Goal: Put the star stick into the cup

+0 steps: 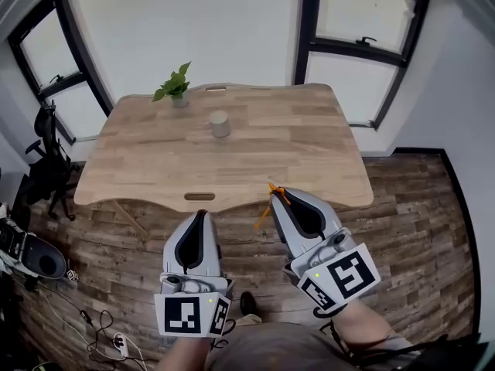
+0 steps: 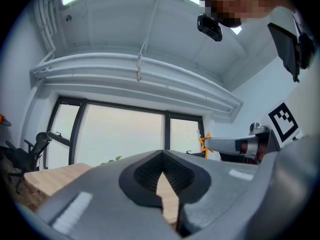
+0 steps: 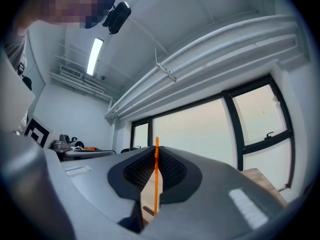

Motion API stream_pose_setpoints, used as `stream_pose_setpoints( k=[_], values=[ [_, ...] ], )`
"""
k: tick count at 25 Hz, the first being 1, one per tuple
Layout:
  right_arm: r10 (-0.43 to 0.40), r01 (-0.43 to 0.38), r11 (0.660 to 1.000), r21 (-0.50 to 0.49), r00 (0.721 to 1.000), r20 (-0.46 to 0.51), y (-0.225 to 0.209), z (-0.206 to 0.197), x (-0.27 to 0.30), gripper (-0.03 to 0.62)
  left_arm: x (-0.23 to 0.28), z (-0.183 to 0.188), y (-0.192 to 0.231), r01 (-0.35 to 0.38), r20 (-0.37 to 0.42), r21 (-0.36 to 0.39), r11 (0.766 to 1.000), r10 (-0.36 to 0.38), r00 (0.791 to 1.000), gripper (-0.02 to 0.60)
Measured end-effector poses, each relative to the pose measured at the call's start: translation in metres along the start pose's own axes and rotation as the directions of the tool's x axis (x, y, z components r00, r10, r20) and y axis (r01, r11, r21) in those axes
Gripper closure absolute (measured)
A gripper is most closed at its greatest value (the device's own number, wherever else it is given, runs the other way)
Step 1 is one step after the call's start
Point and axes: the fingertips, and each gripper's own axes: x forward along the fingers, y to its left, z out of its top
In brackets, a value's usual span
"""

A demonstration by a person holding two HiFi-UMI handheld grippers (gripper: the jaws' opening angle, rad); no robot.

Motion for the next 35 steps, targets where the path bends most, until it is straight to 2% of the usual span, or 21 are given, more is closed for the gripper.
stream_pose_setpoints(
  k=[9, 19, 28, 35],
  values=[
    [-0.006, 0.007, 0.999, -0.041, 1.0, 0.024, -0.01, 0.006, 0.076, 0.549, 0.055, 0.0, 0.05, 0.031, 0.035, -0.011, 0.999, -0.03, 0.999, 0.58],
    [-0.042, 0.042, 0.999, -0.021, 0.999, 0.006, -0.058, -0.013, 0.116, 0.549, 0.117, -0.042, 0.06, 0.063, -0.05, -0.027, 0.998, -0.064, 0.997, 0.58],
    [0.008, -0.008, 1.0, 0.02, 1.0, -0.005, -0.127, -0.027, 0.175, 0.549, 0.204, -0.063, 0.063, 0.031, -0.087, -0.001, 1.0, -0.031, 0.996, 0.58],
    [0.066, -0.065, 0.996, 0.059, 0.998, -0.012, -0.175, -0.037, 0.219, 0.549, 0.262, -0.07, 0.068, -0.023, -0.114, 0.03, 0.999, 0.026, 0.993, 0.58]
  ],
)
